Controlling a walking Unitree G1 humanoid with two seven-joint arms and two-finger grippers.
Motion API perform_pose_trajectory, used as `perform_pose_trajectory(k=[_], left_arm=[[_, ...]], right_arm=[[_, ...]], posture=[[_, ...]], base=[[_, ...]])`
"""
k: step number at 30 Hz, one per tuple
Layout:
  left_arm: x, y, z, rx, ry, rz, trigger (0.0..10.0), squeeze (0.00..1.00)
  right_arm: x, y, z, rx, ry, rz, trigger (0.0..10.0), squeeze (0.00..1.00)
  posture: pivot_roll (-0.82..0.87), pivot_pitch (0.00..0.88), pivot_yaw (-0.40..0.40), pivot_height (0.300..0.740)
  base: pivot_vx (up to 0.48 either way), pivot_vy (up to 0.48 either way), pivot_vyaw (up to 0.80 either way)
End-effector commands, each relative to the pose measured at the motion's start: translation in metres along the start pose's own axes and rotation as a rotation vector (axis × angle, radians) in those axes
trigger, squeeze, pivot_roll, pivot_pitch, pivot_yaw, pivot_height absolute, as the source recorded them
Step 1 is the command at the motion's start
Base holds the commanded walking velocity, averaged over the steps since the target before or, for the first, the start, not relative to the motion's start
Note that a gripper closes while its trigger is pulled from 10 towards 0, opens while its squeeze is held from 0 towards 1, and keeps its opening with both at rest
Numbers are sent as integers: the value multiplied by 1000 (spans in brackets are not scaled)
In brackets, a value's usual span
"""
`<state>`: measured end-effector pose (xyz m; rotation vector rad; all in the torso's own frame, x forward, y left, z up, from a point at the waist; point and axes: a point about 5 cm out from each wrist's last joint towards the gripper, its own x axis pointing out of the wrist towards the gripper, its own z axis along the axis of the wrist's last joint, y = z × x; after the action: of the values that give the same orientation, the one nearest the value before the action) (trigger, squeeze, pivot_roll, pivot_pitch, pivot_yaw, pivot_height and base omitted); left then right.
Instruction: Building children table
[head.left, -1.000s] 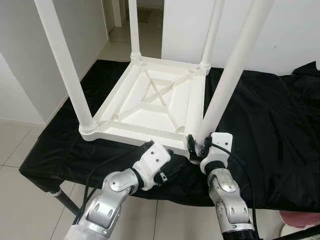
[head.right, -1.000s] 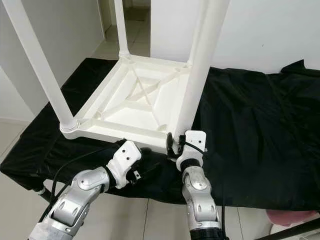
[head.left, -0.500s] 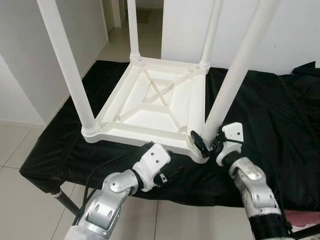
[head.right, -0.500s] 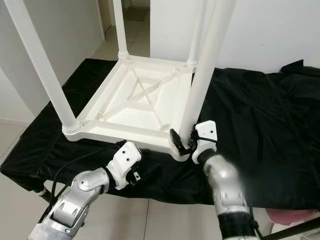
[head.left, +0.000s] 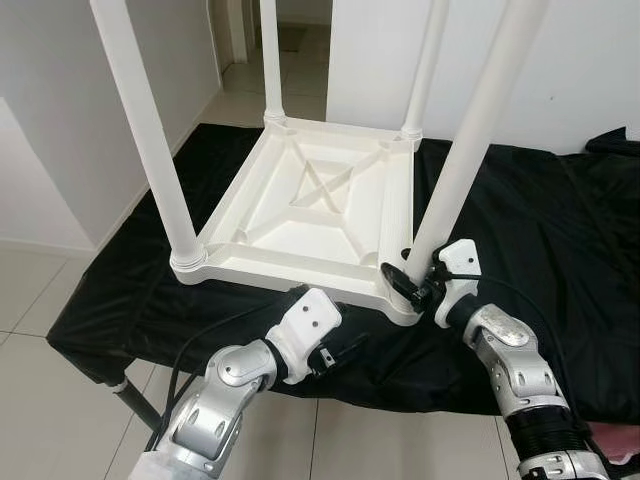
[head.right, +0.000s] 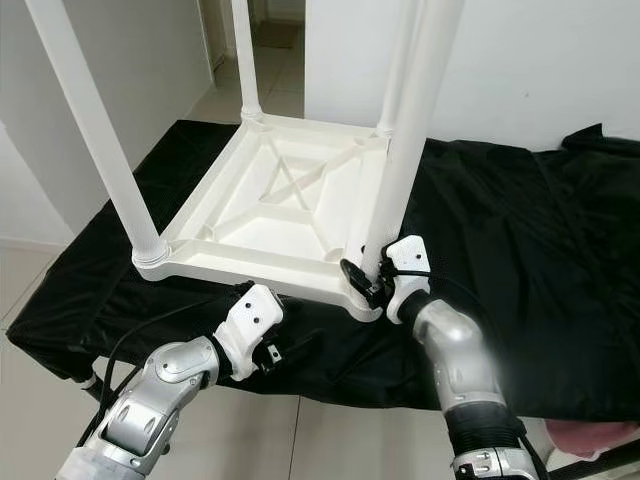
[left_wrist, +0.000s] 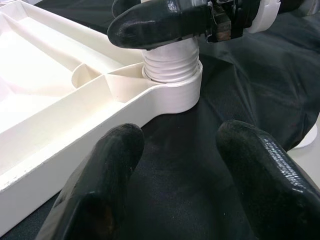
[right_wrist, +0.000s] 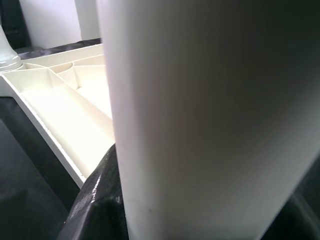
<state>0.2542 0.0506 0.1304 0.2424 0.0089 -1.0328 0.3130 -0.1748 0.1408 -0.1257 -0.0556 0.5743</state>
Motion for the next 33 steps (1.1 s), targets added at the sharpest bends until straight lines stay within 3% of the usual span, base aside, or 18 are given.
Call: perform_pose_trajectory(k=[1,5,13,22,26,33], left_arm=[[-1,0,-1,-9,5,32,10000,0],[-2,-1,-1,-11,6,28,10000,0],[0,-3,-2,-14,6,19,10000,0],[0,-4,-1,-12,4,9,10000,0],[0,-4,-1,-12,5,12,10000,0],[-1,-4,-2,-15,6,17,10000,0]], right_arm=[[-4,2,-3,36,11,-22,10000,0],[-6,0,2,57,-19,-106,10000,0],[-7,12,10,118,-72,-366,10000,0],[-9,39,3,187,-9,-713,10000,0],[1,53,3,242,-5,-716,10000,0],[8,59,7,267,-10,-678,10000,0]], posture=[[19,27,9,740],[19,28,10,740],[4,29,13,740],[12,23,4,740],[17,21,0,740],[27,20,-2,740]], base=[[0,0,0],[0,0,0],[0,0,0],[0,0,0],[0,0,0],[0,0,0]])
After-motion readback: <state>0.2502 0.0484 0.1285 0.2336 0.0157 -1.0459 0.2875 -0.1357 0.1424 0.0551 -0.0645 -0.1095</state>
